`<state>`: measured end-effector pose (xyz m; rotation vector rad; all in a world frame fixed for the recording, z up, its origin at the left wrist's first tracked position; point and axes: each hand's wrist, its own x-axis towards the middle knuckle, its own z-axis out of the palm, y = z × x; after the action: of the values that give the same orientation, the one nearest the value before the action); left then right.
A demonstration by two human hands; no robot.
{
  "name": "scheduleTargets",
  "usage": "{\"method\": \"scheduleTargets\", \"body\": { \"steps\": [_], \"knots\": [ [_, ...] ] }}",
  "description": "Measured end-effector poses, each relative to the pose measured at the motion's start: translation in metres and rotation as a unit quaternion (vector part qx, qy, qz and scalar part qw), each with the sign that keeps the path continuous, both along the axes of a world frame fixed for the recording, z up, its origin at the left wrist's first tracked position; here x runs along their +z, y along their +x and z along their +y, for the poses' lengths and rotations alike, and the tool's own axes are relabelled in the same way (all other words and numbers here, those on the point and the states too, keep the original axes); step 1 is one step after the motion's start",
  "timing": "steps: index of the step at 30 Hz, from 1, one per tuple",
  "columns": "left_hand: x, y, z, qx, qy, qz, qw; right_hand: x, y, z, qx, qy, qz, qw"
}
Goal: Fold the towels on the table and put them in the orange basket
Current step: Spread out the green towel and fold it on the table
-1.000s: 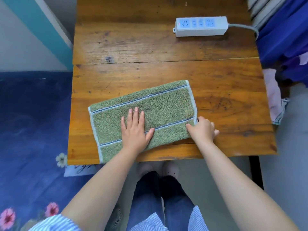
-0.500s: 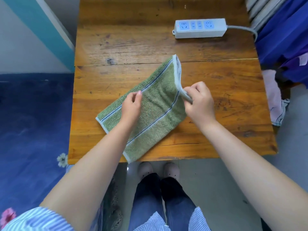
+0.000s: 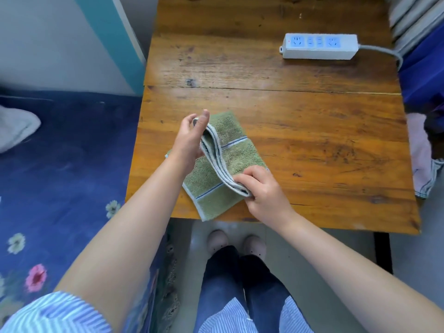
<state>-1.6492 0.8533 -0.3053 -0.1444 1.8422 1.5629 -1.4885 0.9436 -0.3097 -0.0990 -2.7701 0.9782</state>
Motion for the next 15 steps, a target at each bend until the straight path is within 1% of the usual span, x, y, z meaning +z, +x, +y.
{"method": "scheduleTargets", "body": {
  "steps": [4, 5, 7, 10, 15],
  "knots": [
    [-0.007, -0.003, -0.02, 0.03, -0.099, 0.103, 0.989, -0.001, 0.001, -0.023, 0.025, -0.019, -0.006, 0.999],
    [-0.009, -0.004, -0.025, 0.041, -0.112, 0.115, 0.986, -0.002, 0.001, -0.028, 0.026, -0.019, -0.006, 0.999],
    [-0.014, -0.006, -0.037, 0.049, -0.115, 0.111, 0.986, -0.003, 0.001, -0.039, 0.026, -0.012, -0.001, 1.0],
    [-0.02, -0.007, -0.049, 0.036, -0.121, 0.088, 0.988, -0.008, 0.002, -0.049, 0.011, 0.004, 0.008, 1.0],
    [-0.031, -0.014, -0.062, 0.025, -0.128, 0.058, 0.99, -0.02, 0.003, -0.066, -0.017, -0.005, -0.004, 1.0]
  ]
}}
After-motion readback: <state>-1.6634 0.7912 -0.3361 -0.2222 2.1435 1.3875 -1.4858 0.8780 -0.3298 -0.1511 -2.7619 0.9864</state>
